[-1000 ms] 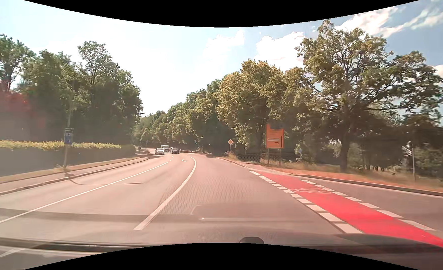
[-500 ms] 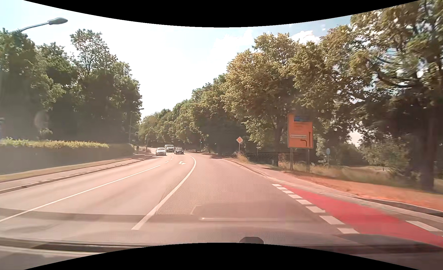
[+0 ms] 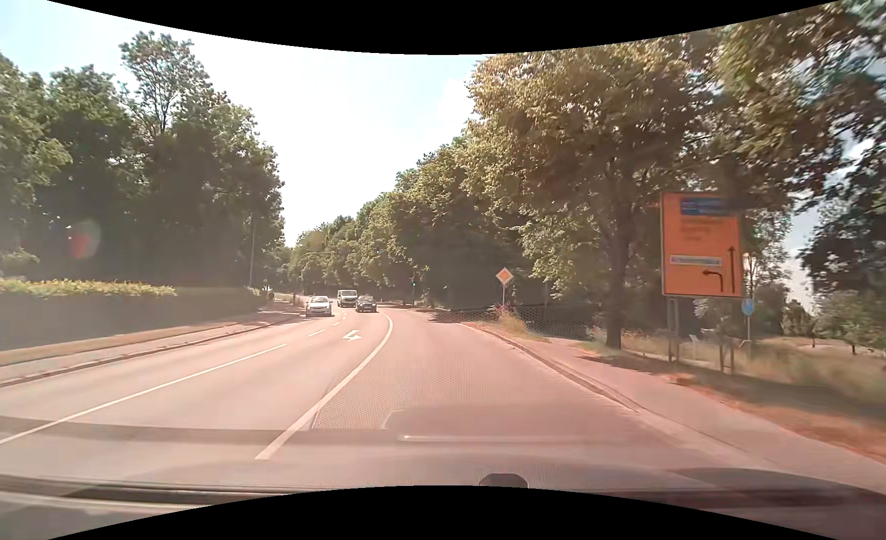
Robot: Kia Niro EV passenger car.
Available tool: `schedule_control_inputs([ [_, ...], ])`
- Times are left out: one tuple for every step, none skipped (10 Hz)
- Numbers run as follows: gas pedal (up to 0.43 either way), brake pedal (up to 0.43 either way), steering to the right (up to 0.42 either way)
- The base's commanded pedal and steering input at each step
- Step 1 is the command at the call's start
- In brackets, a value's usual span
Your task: Follow the waypoints while adhering to traffic rules and regulations
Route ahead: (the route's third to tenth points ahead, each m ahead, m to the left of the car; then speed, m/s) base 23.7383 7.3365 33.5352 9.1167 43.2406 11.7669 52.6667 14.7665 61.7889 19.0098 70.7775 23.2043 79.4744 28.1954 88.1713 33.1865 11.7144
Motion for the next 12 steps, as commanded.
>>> schedule_control_inputs([
  [0.189,0.0,-0.033],
  [0.189,0.0,-0.033],
  [0.177,0.0,-0.032],
  [0.177,0.0,-0.032],
  [0.177,0.0,-0.032],
  [0.177,0.0,-0.032],
  [0.177,0.0,-0.032],
  [0.177,0.0,-0.032],
  [0.177,0.0,-0.031],
  [0.177,0.0,-0.031],
  [0.177,0.0,-0.032],
  [0.177,0.0,-0.032],
])
